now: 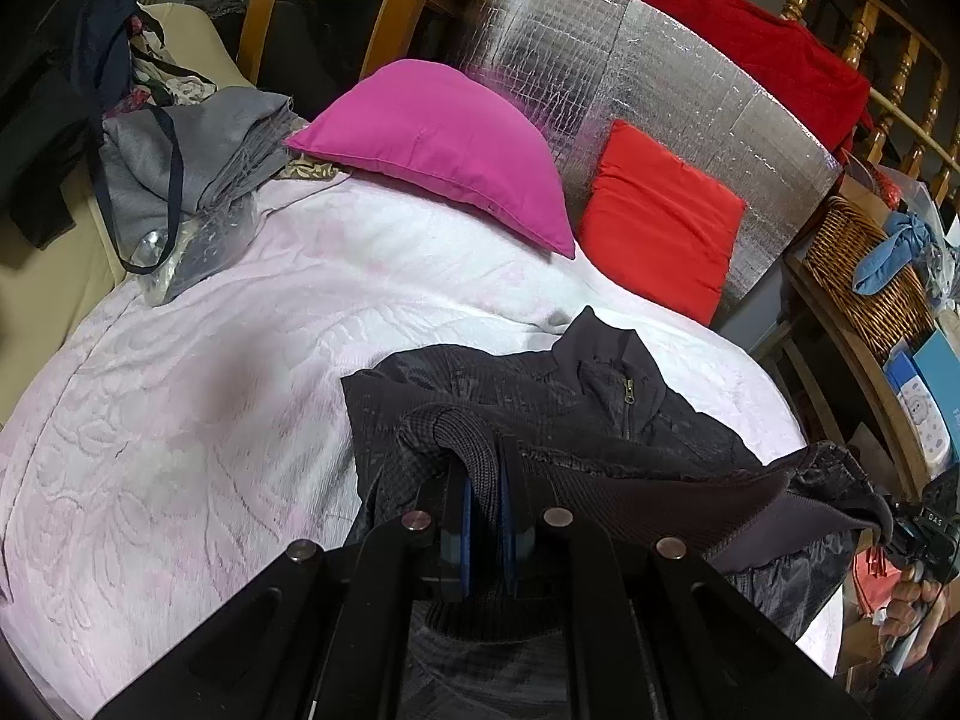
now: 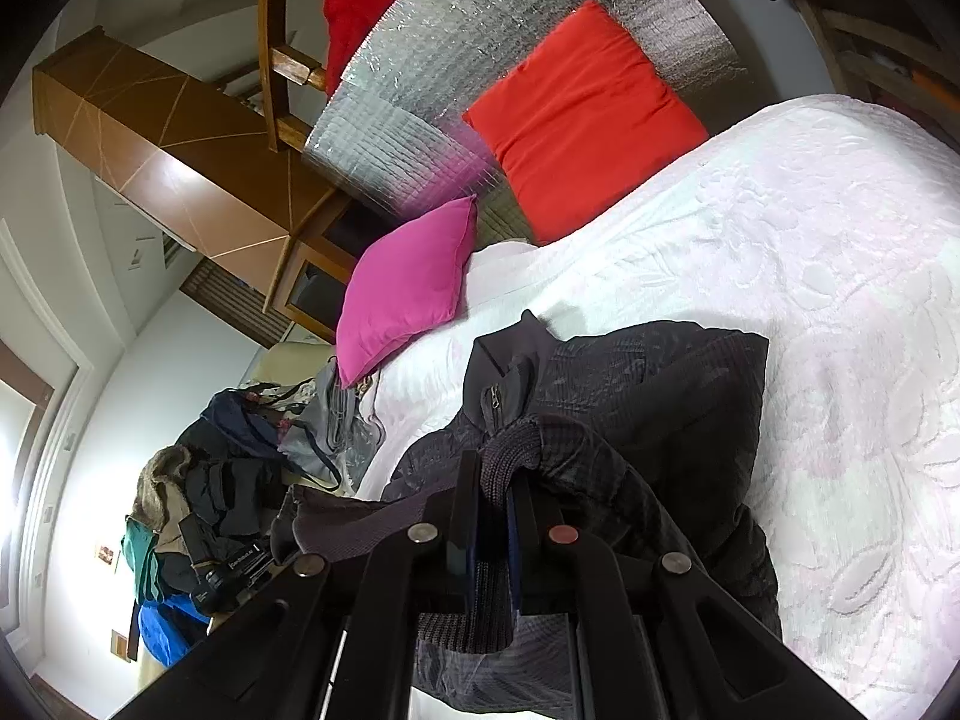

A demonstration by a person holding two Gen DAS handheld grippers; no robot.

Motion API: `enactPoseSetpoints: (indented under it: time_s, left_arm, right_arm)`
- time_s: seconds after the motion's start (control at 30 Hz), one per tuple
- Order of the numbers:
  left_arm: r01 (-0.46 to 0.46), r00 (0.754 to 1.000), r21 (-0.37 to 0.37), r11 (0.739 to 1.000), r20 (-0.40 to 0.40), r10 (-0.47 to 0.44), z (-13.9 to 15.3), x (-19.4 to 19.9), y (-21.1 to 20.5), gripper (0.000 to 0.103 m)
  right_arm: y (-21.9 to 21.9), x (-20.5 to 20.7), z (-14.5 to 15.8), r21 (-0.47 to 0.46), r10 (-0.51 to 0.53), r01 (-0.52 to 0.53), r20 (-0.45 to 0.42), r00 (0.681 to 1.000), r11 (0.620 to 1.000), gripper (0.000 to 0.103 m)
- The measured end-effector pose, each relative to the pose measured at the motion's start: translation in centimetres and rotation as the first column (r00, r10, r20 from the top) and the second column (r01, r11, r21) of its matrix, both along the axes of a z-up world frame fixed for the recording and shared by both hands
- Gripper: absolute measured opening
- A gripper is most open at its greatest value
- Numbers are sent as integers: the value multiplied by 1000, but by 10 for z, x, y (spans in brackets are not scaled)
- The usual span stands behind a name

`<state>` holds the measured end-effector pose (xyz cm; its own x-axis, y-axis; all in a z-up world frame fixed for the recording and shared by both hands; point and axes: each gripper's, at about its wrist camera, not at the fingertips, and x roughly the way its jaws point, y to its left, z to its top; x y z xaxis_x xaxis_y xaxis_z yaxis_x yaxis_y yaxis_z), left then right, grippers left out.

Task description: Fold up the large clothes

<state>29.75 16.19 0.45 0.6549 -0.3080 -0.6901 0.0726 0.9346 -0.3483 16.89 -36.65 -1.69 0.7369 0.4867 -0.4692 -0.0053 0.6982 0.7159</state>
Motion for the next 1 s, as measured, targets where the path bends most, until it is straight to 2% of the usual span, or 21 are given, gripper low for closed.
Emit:
enactPoseSetpoints:
  time_s: [1.0]
  left_arm:
    - [-12,1000,27,1000,-18,12,-20,51,-9,8]
  right_arm:
    - [-9,63,-21,11,-13,13,-51,999,1000,7]
